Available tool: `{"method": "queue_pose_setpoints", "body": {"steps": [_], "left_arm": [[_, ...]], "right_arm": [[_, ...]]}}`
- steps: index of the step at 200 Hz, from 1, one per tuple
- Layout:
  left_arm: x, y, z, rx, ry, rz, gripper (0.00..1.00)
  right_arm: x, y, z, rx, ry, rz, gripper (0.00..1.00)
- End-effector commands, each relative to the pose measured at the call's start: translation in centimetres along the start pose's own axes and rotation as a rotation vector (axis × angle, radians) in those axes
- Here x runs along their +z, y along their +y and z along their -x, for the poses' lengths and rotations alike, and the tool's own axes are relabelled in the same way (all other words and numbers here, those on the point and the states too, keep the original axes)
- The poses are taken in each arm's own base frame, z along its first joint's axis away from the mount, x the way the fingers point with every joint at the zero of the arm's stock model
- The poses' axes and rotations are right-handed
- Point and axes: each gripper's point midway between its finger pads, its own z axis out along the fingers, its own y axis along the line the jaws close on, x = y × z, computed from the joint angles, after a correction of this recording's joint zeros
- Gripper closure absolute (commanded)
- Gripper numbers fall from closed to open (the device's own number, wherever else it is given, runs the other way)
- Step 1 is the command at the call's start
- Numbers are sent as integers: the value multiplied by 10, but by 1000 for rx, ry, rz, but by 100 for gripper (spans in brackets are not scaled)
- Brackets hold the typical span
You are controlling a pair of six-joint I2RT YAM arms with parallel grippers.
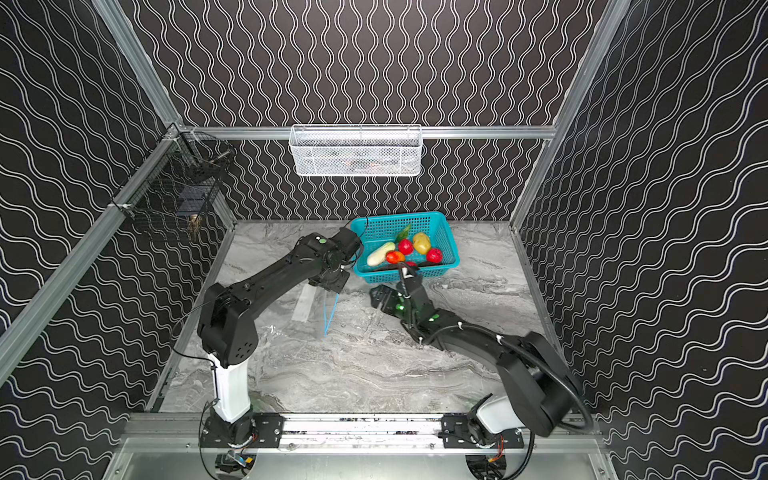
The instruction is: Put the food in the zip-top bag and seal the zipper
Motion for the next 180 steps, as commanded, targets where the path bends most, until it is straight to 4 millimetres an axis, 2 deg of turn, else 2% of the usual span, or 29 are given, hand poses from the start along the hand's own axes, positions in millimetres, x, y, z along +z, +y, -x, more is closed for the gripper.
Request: {"method": "queue_pose_setpoints", "body": {"steps": [1,49,107,135,151,180], "left_arm": [[-10,6,-3,24,-3,9,100],[-20,10,-6,23,-22,1,100],[-22,15,-8,19,-34,21,100],[-17,18,-10,28,-36,47,100],[-12,15,-13,41,-23,38,100],[-1,0,-20,64,4,-27,100]], "right_arm": [[12,33,0,32,4,104,6],[29,72,-10,-15,34,141,11],[51,82,-20,30,64,171,28],[52,72,-22,41,63,126,30],[43,64,-22,38,45,108,30],[19,38,-22,28,4,39,29]]}}
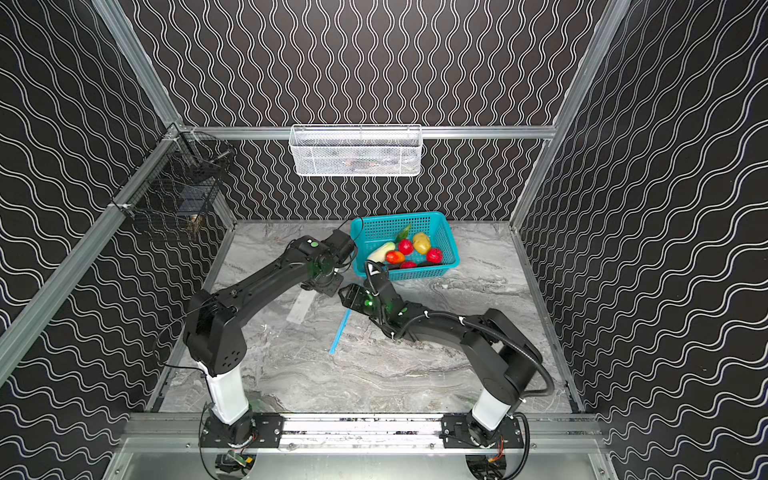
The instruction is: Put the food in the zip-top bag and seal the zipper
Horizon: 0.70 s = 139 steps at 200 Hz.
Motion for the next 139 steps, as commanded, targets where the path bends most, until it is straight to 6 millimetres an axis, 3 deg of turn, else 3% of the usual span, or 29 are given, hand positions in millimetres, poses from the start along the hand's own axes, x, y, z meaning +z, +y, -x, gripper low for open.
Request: {"method": "queue_pose_setpoints", "body": {"steps": [1,46,62,111,139], "left_arm": [[5,-10,-1,15,3,-48,100],[24,-33,-5,43,42,-110,100],[26,-42,-3,73,18,-85,95],[36,-70,-10,127,41,-58,85],[45,-72,-12,150,59,11,86]], "right_arm": [[-20,-15,6,-1,-58,-57,29],[-65,-54,8,-14,-142,-198,26],[-77,-64,10,-17,-167,-231,25],[-93,-82,8,-14,-194,-291,24],[-97,-86,8,-12,-206,-303,24]]}}
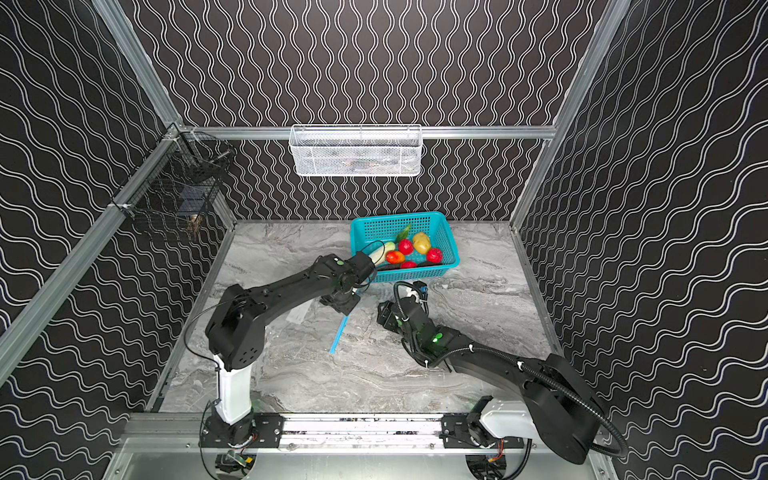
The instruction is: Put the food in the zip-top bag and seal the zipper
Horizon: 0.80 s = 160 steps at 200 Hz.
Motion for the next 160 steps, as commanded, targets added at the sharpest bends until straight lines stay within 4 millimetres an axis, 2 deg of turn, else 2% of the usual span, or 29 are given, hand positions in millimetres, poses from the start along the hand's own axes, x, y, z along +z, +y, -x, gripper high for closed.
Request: {"method": "queue_pose_setpoints", "body": {"steps": [1,32,46,60,91,136,141,145,147,160], "left_arm": [[3,1,1,1,5,47,86],[1,-12,3,29,8,28,82],[1,-13,5,37,18,38,72],[3,-15,3,45,51,43,71],[8,-14,-4,71,91,60,59],[2,4,-8,124,125,153,27],[1,7,-9,129,126,163,20],[-1,8,-10,132,126,170,6],[-1,8,-10,133,126,168,3],[-7,5,-13,143,132,138,1]], "right_arm": [[-2,-10,3,5,-25,-41,24],[-6,-15,4,5,-37,-54,24],[-8,-16,6,7,-48,-53,24],[-10,-17,7,7,-55,-51,24],[-14,-18,10,5,-72,-49,24],[-21,-18,17,3,-104,-38,24],[-22,-18,18,2,-108,-34,24],[-23,-18,18,1,-111,-34,23],[-23,-18,18,1,-111,-33,23],[-24,-16,20,-6,-118,-24,19]]}}
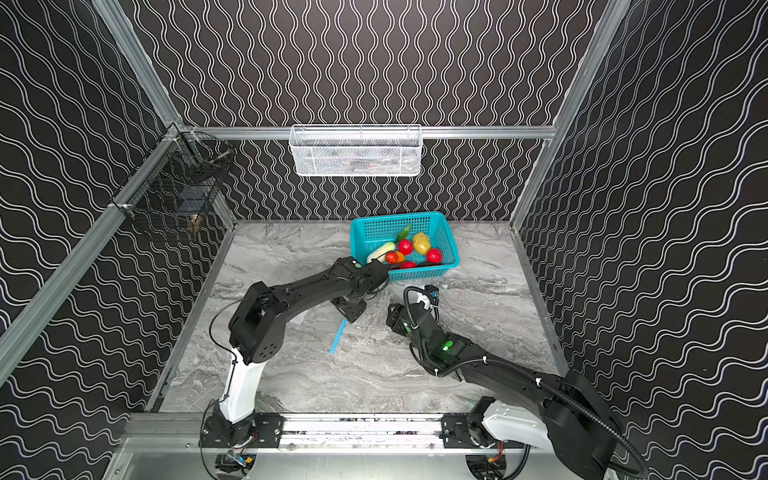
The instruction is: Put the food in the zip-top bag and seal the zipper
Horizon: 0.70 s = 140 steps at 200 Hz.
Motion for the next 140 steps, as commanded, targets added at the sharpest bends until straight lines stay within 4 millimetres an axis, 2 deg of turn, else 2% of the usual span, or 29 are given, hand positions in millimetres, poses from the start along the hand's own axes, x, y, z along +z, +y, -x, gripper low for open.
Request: {"method": "queue_pose_setpoints", "body": {"steps": [1,14,33,57,98,119,140], "left_arm": [[-9,8,-12,41,31,18,1],[-18,18,-11,18,-8,49,1],[-24,23,-9,6,-27,59,1],[-23,33,-3,-21,-32,141,1],[-14,13,0,-40,-7,51,2],[-8,11,-2,-55,-3,58,10],[0,11,-4,-55,17,86,13]], "right_arm": [[-2,2,7,-9,-34,8,19],[-3,2,7,-18,-35,9,18],[-2,3,8,-24,-37,8,1],[0,6,8,-33,-30,3,1],[6,6,3,-20,-2,-10,1],[6,5,2,-12,2,-18,1],[5,1,2,-6,-2,-25,1]]}}
